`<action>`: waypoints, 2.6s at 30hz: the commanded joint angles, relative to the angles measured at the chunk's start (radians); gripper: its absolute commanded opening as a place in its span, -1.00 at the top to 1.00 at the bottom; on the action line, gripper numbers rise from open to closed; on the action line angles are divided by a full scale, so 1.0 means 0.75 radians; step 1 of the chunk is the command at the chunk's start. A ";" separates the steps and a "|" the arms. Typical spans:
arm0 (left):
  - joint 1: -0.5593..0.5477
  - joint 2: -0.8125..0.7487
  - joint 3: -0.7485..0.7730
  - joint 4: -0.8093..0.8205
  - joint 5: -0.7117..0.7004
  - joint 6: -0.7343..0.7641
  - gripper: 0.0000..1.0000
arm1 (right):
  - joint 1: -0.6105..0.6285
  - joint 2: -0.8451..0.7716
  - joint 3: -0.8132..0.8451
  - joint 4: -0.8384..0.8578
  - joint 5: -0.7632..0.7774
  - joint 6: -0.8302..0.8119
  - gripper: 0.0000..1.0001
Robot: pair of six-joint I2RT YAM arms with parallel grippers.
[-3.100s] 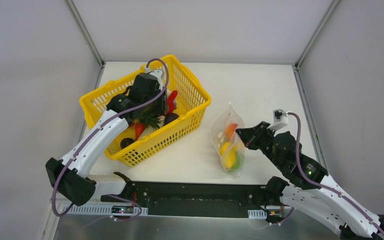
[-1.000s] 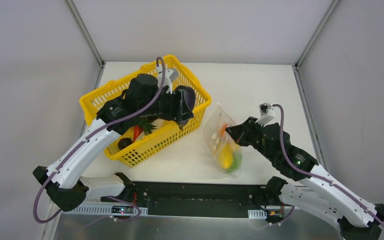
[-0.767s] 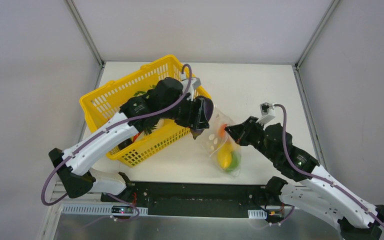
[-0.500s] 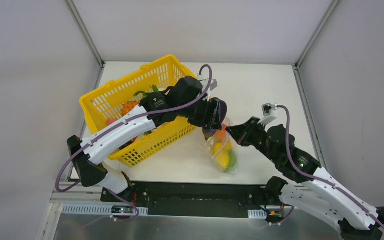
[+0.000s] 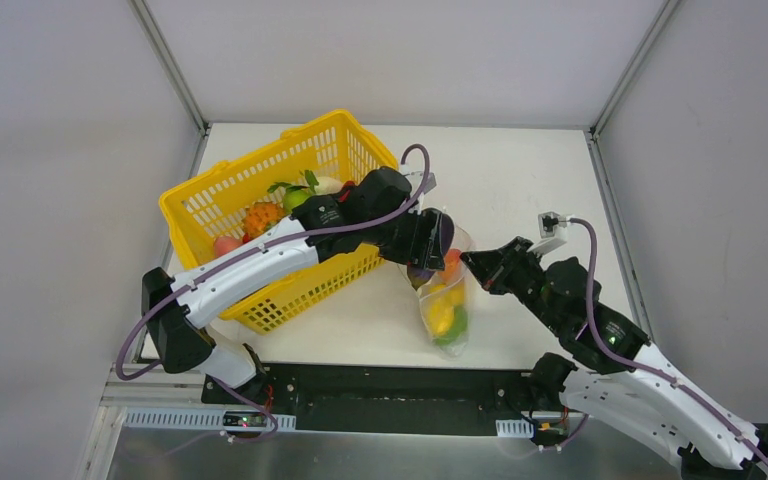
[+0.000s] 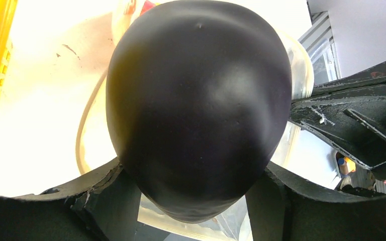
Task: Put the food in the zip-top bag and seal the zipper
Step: Place the fake vegetable in the zipper food storage bag, then pick up the fake fruit from the bin.
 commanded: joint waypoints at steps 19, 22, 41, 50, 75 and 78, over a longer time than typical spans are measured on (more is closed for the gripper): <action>-0.038 -0.028 0.064 -0.005 0.004 0.114 -0.73 | 0.003 -0.034 0.000 0.104 0.080 0.024 1.00; -0.040 -0.034 0.058 0.004 0.009 0.119 -0.72 | 0.003 -0.031 0.000 0.104 0.081 0.024 1.00; -0.039 -0.339 -0.026 -0.142 -0.529 0.207 -0.97 | 0.002 0.029 0.009 0.132 -0.104 -0.056 1.00; 0.111 -0.427 -0.016 -0.377 -0.721 0.273 -0.98 | 0.003 -0.029 -0.014 0.129 -0.052 -0.052 1.00; 0.556 0.190 0.016 -0.250 0.003 0.553 -0.96 | 0.002 -0.052 0.000 0.076 -0.037 -0.021 1.00; 0.562 0.259 0.024 -0.236 -0.017 0.553 -0.95 | 0.003 -0.048 0.004 0.072 -0.040 -0.021 1.00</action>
